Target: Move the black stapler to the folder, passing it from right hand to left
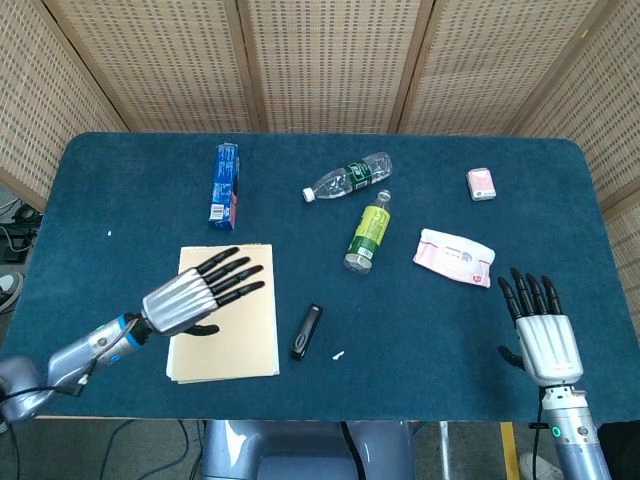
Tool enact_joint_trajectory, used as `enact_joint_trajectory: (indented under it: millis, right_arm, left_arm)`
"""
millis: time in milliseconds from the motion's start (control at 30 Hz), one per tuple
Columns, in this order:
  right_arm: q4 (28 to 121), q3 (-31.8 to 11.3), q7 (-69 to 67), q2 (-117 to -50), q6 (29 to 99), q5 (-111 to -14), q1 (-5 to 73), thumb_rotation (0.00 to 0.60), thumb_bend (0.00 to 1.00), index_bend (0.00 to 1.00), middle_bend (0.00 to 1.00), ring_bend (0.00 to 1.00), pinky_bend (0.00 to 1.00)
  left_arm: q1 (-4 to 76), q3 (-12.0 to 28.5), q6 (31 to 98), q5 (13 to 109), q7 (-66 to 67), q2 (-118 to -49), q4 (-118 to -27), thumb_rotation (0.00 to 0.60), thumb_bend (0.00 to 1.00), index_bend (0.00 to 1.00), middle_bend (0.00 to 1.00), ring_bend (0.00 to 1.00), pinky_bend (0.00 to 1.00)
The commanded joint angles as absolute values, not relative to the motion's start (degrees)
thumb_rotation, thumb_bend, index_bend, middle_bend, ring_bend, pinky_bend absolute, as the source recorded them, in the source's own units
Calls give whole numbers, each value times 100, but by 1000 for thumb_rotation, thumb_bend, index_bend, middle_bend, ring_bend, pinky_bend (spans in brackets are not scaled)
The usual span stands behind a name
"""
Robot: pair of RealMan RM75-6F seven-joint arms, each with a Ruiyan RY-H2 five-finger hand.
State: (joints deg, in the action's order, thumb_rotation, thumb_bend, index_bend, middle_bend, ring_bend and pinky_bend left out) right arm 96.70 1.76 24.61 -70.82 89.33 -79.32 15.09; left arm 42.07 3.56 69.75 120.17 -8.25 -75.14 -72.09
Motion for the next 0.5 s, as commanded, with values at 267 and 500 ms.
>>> enact_joint_trajectory:
  millis: [267, 500]
  right_arm:
    - [9332, 32, 2131, -7021, 8763, -8085, 1447, 600, 0, 0, 0, 0, 0]
    - [9198, 42, 2137, -6986, 8567, -8331, 1461, 600, 0, 0, 0, 0, 0]
  left_arm:
    - [5674, -192, 7141, 12880, -1589, -8994, -4874, 600, 0, 0, 0, 0, 0]
    - [6231, -533, 7271, 12957, -1916, -9755, -3727, 600, 0, 0, 0, 0, 11]
